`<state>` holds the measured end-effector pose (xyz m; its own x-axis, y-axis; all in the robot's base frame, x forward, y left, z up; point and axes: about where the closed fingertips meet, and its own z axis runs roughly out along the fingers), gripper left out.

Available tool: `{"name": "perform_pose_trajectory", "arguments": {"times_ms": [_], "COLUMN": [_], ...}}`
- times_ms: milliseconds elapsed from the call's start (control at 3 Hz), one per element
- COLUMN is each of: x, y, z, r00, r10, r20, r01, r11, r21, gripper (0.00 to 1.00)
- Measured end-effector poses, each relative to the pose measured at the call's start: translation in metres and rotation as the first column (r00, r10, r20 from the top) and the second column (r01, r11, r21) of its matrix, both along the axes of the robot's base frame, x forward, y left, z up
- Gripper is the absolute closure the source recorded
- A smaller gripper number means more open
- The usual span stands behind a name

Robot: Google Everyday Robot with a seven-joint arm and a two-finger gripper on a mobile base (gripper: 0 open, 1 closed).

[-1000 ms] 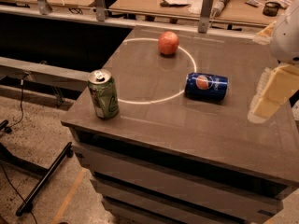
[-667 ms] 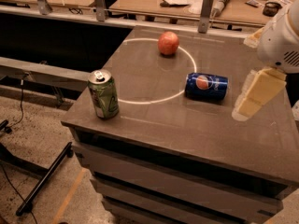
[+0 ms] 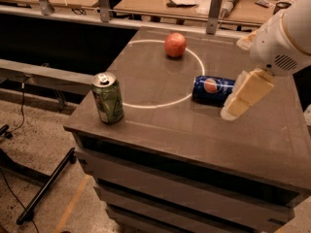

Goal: Knock green can over

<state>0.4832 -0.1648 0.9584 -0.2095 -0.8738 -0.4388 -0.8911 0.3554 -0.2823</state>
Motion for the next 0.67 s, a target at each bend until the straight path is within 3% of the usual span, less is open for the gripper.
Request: {"name": "perform_pose_trajectory", "arguments": {"times_ms": [333,667], "x": [0.009,0.012], "y": [0.024,0.043], "z": [-0.006,-0.01], "r00": [0.9989,0.9966], "r10": [0.047,0.083], "r20": [0.004,0.003], "r01": [-0.047,-0.081], "r11": [0.992,0.973], "r21": [0.117,0.218], "gripper": [0.0,0.0]}}
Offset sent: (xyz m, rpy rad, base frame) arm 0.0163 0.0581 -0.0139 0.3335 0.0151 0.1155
